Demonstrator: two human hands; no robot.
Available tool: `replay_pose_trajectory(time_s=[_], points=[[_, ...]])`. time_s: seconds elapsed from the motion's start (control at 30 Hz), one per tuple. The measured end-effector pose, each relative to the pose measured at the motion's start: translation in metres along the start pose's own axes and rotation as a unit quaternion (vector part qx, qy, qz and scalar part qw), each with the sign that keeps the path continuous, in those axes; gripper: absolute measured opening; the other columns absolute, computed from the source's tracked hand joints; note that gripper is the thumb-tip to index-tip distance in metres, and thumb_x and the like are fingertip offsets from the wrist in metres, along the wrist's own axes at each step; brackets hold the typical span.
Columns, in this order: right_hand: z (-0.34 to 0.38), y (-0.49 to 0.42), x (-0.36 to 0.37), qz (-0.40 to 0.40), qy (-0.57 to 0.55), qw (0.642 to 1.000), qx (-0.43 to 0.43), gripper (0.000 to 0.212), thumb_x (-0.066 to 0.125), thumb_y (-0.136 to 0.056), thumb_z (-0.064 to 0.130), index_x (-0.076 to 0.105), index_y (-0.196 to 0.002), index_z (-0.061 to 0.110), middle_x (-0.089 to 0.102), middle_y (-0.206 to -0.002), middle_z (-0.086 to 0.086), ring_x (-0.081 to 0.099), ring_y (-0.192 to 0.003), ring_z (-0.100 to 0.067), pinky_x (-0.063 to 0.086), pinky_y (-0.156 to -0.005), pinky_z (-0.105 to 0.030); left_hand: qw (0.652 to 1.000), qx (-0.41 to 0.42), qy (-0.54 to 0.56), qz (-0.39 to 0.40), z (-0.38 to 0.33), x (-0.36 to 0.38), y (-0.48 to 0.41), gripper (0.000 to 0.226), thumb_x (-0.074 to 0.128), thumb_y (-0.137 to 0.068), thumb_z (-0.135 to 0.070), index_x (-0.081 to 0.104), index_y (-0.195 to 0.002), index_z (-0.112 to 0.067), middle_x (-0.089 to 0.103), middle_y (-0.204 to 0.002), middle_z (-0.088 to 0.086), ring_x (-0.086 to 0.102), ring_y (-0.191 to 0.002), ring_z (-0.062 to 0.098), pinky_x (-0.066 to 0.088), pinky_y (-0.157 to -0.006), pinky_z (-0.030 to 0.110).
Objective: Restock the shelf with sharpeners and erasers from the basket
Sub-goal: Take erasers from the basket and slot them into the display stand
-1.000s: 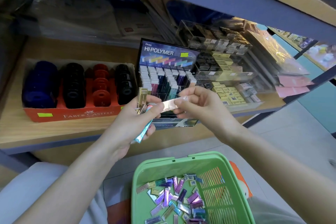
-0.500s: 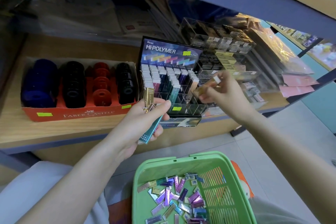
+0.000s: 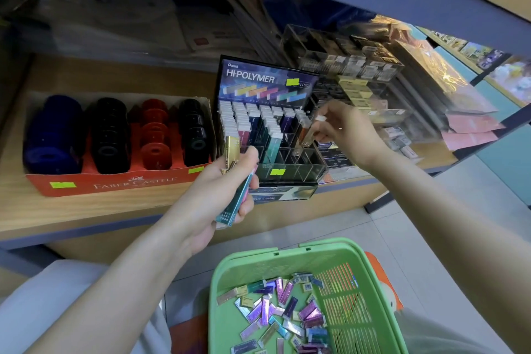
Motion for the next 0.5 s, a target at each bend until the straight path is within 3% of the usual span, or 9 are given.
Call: replay_pose_trajectory(time_s=[0.07, 0.1, 0.17, 0.23, 0.33, 0.43, 0.5], points=[[0.0, 0.001, 0.002, 0.001, 0.029, 0.999, -0.019, 0.019, 0.058, -0.091, 0.0, 0.05, -0.084, 0.016, 0.06, -0.069, 0.01, 0.061, -0.059, 0.007, 0.05, -0.064, -0.011, 1.0, 0.001, 0.005, -0.006, 0.0, -0.002, 0.0, 0.06, 0.058, -0.07, -0.053, 0.056, -0.113, -0.011, 0.054, -0.074, -0.001, 0.042, -0.043, 0.01, 0.03, -0.038, 0.019], [0.0, 0.001, 0.002, -0.01, 0.055, 0.998, -0.034, 0.016, 0.06, -0.09, 0.0, 0.052, -0.087, 0.014, 0.059, -0.071, 0.01, 0.06, -0.061, 0.007, 0.049, -0.065, -0.014, 1.0, 0.003, 0.003, -0.006, 0.0, -0.002, 0.0, 0.06, 0.058, -0.071, -0.053, 0.055, -0.114, -0.011, 0.054, -0.075, -0.001, 0.042, -0.045, 0.011, 0.029, -0.04, 0.02], [0.002, 0.001, 0.004, -0.034, 0.123, 0.989, -0.072, 0.01, 0.068, -0.085, 0.007, 0.06, -0.09, 0.01, 0.058, -0.083, 0.004, 0.06, -0.07, -0.008, 0.048, -0.07, -0.026, 1.0, 0.0, 0.006, 0.004, 0.0, -0.002, 0.0, 0.061, 0.06, -0.071, -0.052, 0.055, -0.115, -0.01, 0.054, -0.075, 0.002, 0.042, -0.047, 0.013, 0.024, -0.046, 0.023], [0.003, 0.0, 0.007, -0.039, 0.168, 0.982, -0.081, 0.016, 0.072, -0.081, 0.009, 0.063, -0.094, 0.008, 0.058, -0.095, -0.003, 0.059, -0.077, -0.022, 0.05, -0.072, -0.035, 1.0, -0.006, 0.009, 0.013, 0.001, -0.002, 0.002, 0.058, 0.059, -0.074, -0.051, 0.054, -0.113, -0.008, 0.051, -0.074, 0.005, 0.04, -0.045, 0.013, 0.024, -0.042, 0.022], [0.006, 0.002, 0.013, -0.04, 0.204, 0.975, -0.084, 0.021, 0.072, -0.081, 0.008, 0.059, -0.096, 0.007, 0.057, -0.101, -0.007, 0.06, -0.081, -0.027, 0.051, -0.067, -0.043, 1.0, -0.003, 0.004, 0.016, 0.001, 0.0, 0.002, 0.043, 0.056, -0.084, -0.047, 0.054, -0.106, -0.009, 0.05, -0.071, 0.005, 0.041, -0.041, 0.01, 0.025, -0.036, 0.019], [0.008, 0.005, 0.015, -0.055, 0.273, 0.957, -0.077, 0.023, 0.069, -0.084, 0.014, 0.057, -0.102, 0.007, 0.051, -0.11, -0.011, 0.057, -0.079, -0.03, 0.044, -0.056, -0.036, 1.0, 0.014, 0.005, 0.014, 0.0, 0.001, 0.0, 0.041, 0.056, -0.083, -0.046, 0.053, -0.105, -0.011, 0.051, -0.07, 0.004, 0.043, -0.045, 0.011, 0.029, -0.041, 0.021], [0.011, 0.013, 0.014, -0.082, 0.263, 0.959, -0.071, 0.022, 0.064, -0.088, 0.016, 0.055, -0.106, 0.006, 0.049, -0.112, -0.012, 0.054, -0.077, -0.029, 0.038, -0.054, -0.033, 1.0, 0.023, 0.02, 0.004, -0.001, 0.001, -0.001, 0.046, 0.058, -0.077, -0.047, 0.054, -0.108, -0.013, 0.054, -0.063, 0.0, 0.045, -0.047, 0.012, 0.034, -0.046, 0.024]])
Point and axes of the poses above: each hand's wrist, its own y-axis away from the middle knuckle, its own x-axis out of the palm, z = x × y, the point moved 6 cm from there along -y, towards the middle knuckle
